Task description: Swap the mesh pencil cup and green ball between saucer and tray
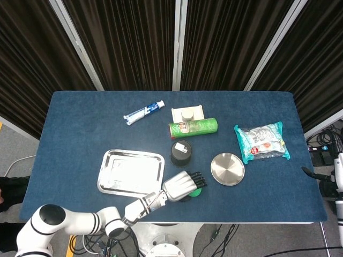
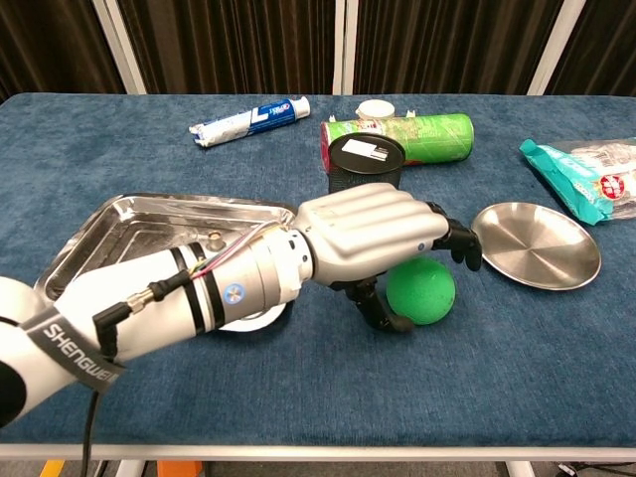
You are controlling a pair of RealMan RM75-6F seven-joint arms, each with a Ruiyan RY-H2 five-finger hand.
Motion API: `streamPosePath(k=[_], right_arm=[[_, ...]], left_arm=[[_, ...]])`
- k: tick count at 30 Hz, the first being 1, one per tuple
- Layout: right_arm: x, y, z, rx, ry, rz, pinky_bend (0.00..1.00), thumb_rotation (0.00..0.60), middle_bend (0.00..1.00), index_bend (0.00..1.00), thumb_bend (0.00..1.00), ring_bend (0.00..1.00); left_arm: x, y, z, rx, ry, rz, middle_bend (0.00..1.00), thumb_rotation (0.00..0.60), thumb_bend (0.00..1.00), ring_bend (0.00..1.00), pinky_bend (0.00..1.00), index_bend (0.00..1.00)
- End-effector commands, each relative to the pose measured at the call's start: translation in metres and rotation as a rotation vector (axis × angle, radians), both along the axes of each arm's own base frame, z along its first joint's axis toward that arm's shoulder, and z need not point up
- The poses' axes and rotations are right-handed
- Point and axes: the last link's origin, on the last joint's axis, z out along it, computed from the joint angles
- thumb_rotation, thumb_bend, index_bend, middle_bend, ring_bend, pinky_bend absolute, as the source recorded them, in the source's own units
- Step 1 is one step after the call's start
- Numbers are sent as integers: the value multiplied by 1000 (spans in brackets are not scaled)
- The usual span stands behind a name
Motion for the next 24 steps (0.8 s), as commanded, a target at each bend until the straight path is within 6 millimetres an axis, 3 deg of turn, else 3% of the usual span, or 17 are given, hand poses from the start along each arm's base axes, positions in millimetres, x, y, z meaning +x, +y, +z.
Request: streamPosePath(k=[1, 7, 13, 17, 20, 24], right_arm=[[1, 0, 0, -2, 1, 2, 239, 600, 84, 1, 0, 0], [2, -1, 0, 0, 3, 3, 239, 600, 83, 1, 0, 0], [4, 0, -1, 5, 6, 8, 239, 600, 82, 1, 0, 0], [8, 0, -2, 9, 12, 20, 240, 600, 81, 1, 0, 0], [11, -1, -4, 12, 14, 26, 240, 600, 80, 1, 0, 0], [13, -2, -6, 21, 17, 26, 240, 600, 80, 1, 0, 0]], left_arm=[[-2, -3, 9, 11, -10, -5, 225, 600, 184, 180, 514, 240], [-5, -8, 36, 39, -39, 1, 217, 600, 163, 180, 514, 238], [-13, 16, 89, 188, -109, 67, 229, 600, 159, 185, 516, 242], [-22, 42, 122, 302, -148, 147, 246, 600, 158, 201, 502, 246], [-27, 56, 130, 266, -130, 218, 223, 600, 148, 171, 454, 221], [-32, 69, 124, 181, -66, 276, 173, 600, 93, 113, 398, 171]])
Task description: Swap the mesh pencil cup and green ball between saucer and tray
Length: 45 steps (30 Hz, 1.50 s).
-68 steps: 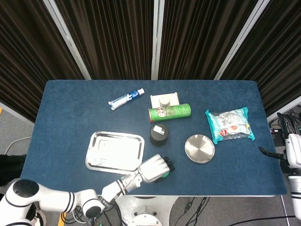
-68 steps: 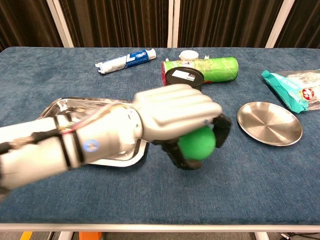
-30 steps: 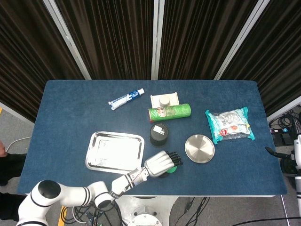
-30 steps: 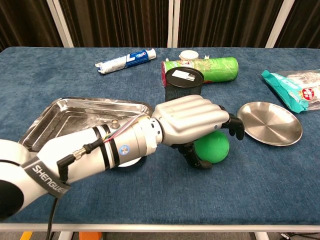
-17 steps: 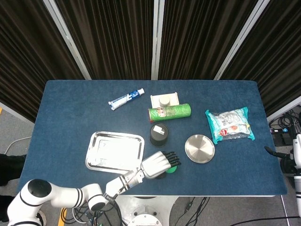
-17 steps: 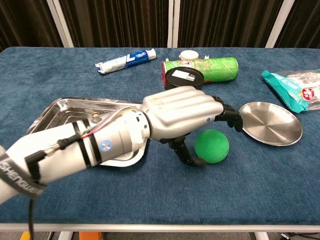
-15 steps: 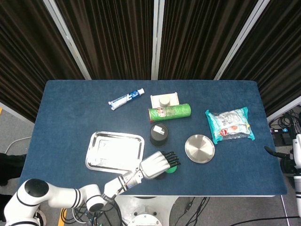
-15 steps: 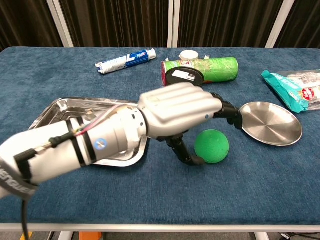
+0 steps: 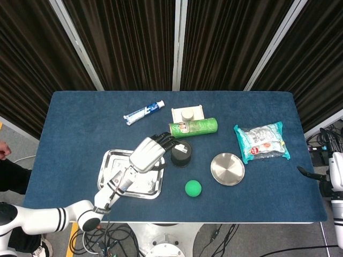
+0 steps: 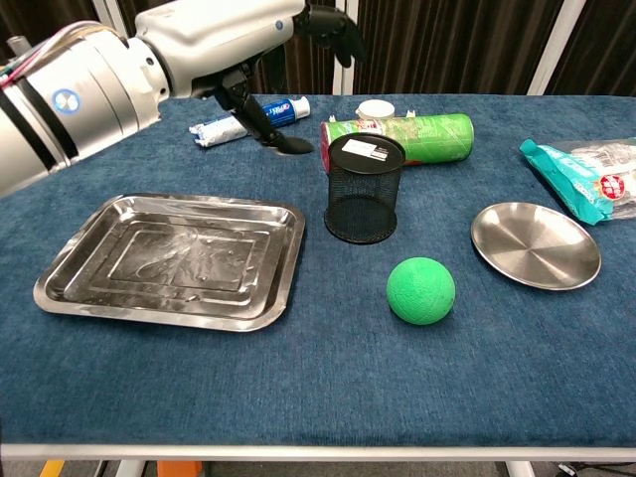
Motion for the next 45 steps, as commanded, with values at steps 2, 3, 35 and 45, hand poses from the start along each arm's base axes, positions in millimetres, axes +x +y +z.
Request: streamPosePath(k=[2, 3, 35, 45], right_arm=[[1, -1, -3, 9, 0, -1, 241, 600, 79, 1, 0, 0], [1, -1, -4, 12, -1, -2, 241, 600, 79, 1, 0, 0], [-11, -5, -10, 51, 4, -37, 257, 600, 76, 1, 0, 0], [-12, -6, -11, 51, -2, -39, 266, 600, 75, 1, 0, 0]], left_arm=[[-3, 19, -9, -99, 68, 70, 157, 600, 69, 100, 380, 156], [-2, 21, -12, -108, 73, 73, 154, 600, 66, 97, 374, 152], [29, 58, -64, -209, 203, 14, 136, 600, 65, 62, 319, 160], [30, 59, -74, -209, 227, 2, 255, 600, 104, 183, 480, 308]])
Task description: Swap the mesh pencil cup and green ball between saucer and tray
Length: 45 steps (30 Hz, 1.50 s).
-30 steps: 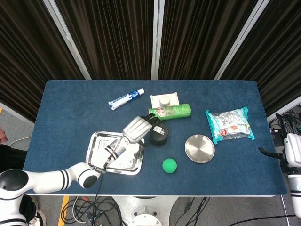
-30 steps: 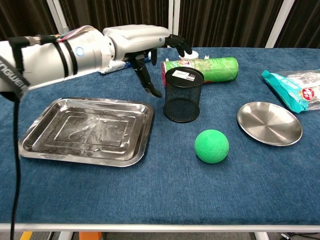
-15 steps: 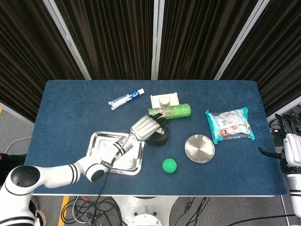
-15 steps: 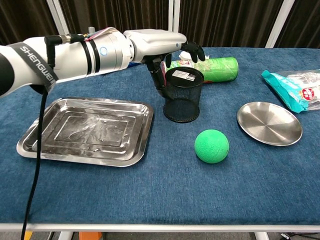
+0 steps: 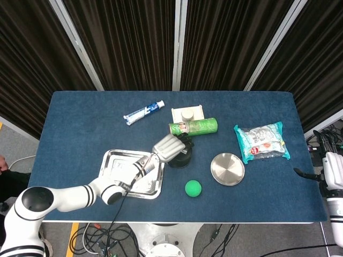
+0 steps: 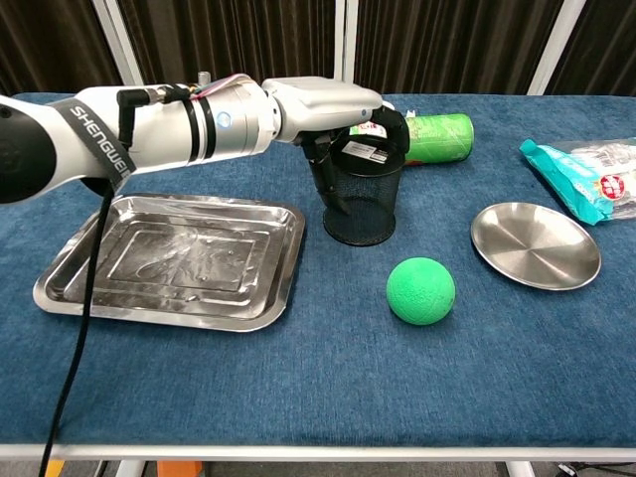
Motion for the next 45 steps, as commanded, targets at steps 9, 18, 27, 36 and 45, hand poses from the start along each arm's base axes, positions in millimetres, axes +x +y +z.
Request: streamPosePath(k=[9, 18, 27, 36, 45], right_arm=[[-2, 1, 1, -1, -1, -6, 267, 600, 75, 1, 0, 0], [3, -1, 1, -1, 3, 4, 267, 600, 74, 0, 0, 0], [6, -5, -5, 17, 1, 15, 268, 600, 75, 0, 0, 0], [10, -4, -10, 27, -1, 19, 267, 600, 75, 0, 0, 0], [12, -4, -11, 27, -6, 13, 268, 600, 75, 0, 0, 0]], left_arm=[[1, -2, 4, 38, -45, -20, 403, 600, 196, 330, 622, 411], [-13, -16, 53, 120, -119, -37, 412, 600, 201, 344, 637, 429], [-86, -50, 99, 233, -46, 90, 440, 600, 200, 344, 628, 438], [-136, -82, 109, 289, -30, 177, 437, 600, 200, 343, 627, 439], [-152, -92, 92, 275, -11, 183, 411, 600, 175, 326, 622, 417]])
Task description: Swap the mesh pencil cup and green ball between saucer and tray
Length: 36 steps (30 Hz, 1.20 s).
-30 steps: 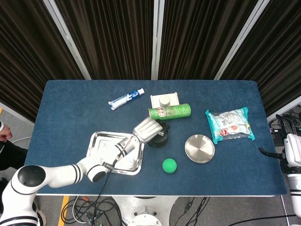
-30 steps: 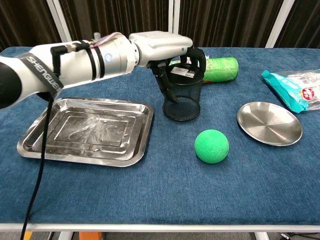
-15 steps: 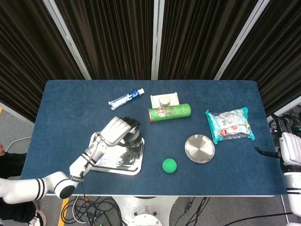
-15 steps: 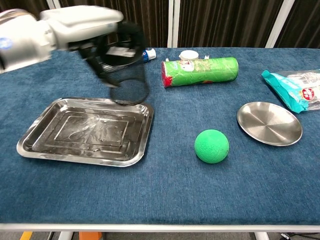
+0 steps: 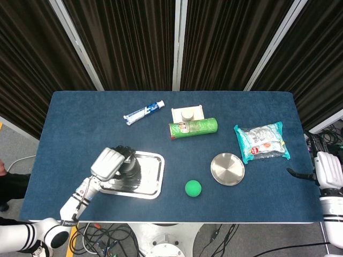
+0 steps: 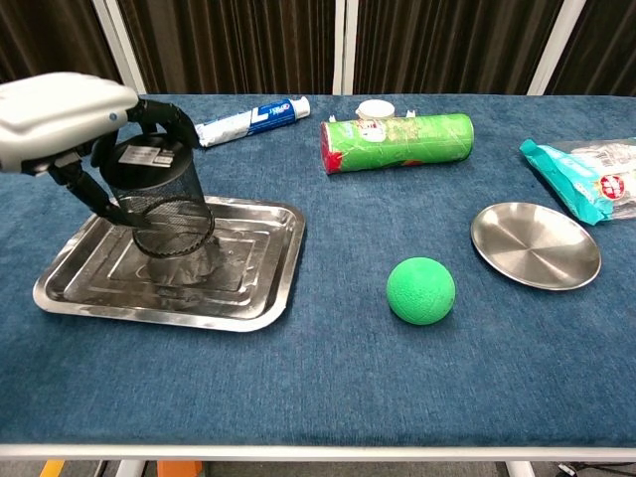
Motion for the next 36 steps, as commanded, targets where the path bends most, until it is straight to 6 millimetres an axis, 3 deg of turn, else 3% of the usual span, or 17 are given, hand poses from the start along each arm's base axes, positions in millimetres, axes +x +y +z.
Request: streamPosePath(k=[1, 4, 8, 11, 18, 25, 31, 36], right_arm=[[0, -1, 0, 1, -1, -4, 268, 600, 75, 0, 0, 0], [1, -1, -1, 3, 0, -2, 268, 600, 75, 1, 0, 0], [3, -2, 0, 1, -4, 0, 268, 600, 75, 1, 0, 0], [4, -3, -2, 6, -2, 4, 268, 600, 75, 1, 0, 0], [7, -5, -2, 10, -2, 11, 268, 600, 75, 0, 0, 0], [15, -7, -5, 35, 11, 40, 268, 600, 74, 0, 0, 0], [32, -10, -7, 87, 68, 111, 268, 600, 76, 1, 0, 0], [66, -10, -33, 213, 143, 233, 269, 600, 76, 1, 0, 0]], left_arm=[[-4, -1, -6, -12, -10, 10, 410, 600, 173, 323, 621, 414], [-7, 0, -11, -28, -17, 17, 390, 600, 163, 295, 606, 380], [-7, 1, -12, -51, -33, 16, 295, 600, 144, 215, 539, 216], [-7, 1, -10, -51, -51, 8, 215, 600, 121, 158, 488, 151], [-6, 0, 0, -46, -78, -19, 119, 600, 50, 62, 377, 107], [-13, -5, 18, -13, -76, 7, 117, 600, 41, 55, 376, 104], [-48, -31, 64, 132, -61, 114, 117, 600, 41, 55, 373, 104], [-84, -50, 89, 251, -53, 220, 117, 600, 40, 55, 361, 105]])
